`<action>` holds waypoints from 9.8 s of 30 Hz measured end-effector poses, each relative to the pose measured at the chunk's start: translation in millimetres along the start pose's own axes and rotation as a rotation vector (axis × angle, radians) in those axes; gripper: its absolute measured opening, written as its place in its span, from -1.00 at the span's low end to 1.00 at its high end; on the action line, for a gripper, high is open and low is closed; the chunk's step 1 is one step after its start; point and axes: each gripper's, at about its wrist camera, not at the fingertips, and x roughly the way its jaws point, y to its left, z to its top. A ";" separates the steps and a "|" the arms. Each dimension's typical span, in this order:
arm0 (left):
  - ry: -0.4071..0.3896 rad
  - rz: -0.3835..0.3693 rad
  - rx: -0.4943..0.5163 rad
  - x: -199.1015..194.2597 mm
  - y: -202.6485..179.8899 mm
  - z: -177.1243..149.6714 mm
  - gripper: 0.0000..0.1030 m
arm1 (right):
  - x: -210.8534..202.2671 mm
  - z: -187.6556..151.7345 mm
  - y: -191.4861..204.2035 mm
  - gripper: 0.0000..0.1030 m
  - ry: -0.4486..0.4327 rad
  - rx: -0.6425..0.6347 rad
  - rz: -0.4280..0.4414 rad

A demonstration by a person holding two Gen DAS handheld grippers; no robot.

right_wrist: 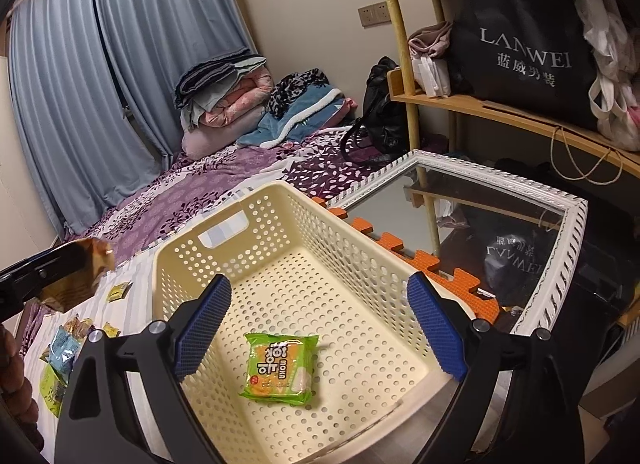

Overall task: Organize snacks
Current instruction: 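Open right tool over basket while left tool drops coffee-cake packet in, then move both open tools back to the snack pile, then grasp the green seaweed bag with the left tool and lift it, then grasp the blue-wrapped cracker pack with right tool while left tool holds seaweed bag, then lift both held packs and carry them toward the cream basket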

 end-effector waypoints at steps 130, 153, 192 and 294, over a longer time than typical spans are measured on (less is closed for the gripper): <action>0.226 0.718 -0.973 -122.0 328.7 -274.0 0.96 | 17.8 -132.8 289.2 0.90 0.301 -0.610 0.382; 0.176 0.699 -0.961 -193.4 330.7 -312.4 0.96 | 7.7 -152.3 321.8 0.90 0.349 -0.664 0.458; 0.274 0.745 -0.830 -172.5 340.3 -331.1 0.96 | 121.7 -176.5 429.7 0.89 0.581 -0.585 0.585; 0.060 0.627 -0.413 -159.9 210.0 -182.7 0.36 | 32.7 -58.3 254.5 -0.14 0.200 -0.319 0.494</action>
